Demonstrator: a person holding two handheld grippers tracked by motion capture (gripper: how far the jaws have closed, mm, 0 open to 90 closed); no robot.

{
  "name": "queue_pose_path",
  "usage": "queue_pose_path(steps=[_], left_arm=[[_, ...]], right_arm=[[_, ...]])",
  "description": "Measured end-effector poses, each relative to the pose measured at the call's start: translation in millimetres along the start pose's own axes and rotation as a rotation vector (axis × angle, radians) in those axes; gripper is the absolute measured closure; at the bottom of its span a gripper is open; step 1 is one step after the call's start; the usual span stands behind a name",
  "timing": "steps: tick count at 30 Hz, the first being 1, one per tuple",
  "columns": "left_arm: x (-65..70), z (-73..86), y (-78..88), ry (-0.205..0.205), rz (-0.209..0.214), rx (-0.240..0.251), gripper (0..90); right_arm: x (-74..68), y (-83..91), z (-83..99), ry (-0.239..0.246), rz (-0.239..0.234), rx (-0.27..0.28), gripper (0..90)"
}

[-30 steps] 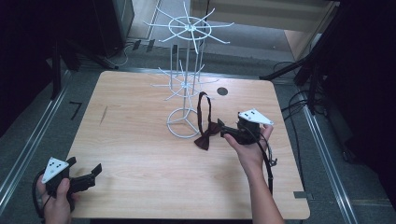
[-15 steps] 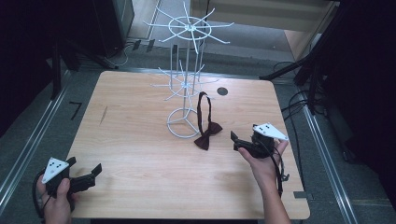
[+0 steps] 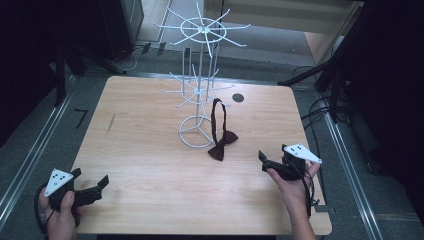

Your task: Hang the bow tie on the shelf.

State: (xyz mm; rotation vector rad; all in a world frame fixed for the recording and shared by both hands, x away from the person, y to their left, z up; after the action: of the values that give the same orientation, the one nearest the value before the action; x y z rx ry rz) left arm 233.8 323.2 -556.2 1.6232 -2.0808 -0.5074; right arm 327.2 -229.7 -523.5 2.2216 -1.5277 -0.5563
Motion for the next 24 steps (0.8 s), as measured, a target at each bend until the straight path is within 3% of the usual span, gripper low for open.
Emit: queue_pose_path(steps=[24], left_arm=[[0.1, -0.1, 0.3, 0.0, -0.006, 0.004, 0.0]], right_arm=[[60.9, 32.4, 59.3, -0.086, 0.094, -0.031, 11.0]])
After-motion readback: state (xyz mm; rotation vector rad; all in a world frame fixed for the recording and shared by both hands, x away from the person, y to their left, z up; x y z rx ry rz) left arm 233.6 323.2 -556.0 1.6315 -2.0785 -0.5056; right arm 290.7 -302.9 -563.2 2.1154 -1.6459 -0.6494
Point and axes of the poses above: each handheld gripper's, and its own axes: y roughly backward along the jaws, z roughly out of its underside, x roughly to its right, the point moved 7 cm from there along -y, roughly forward along the jaws, and after that the axes turned 4 degrees about -x, right-handed, at the moved point
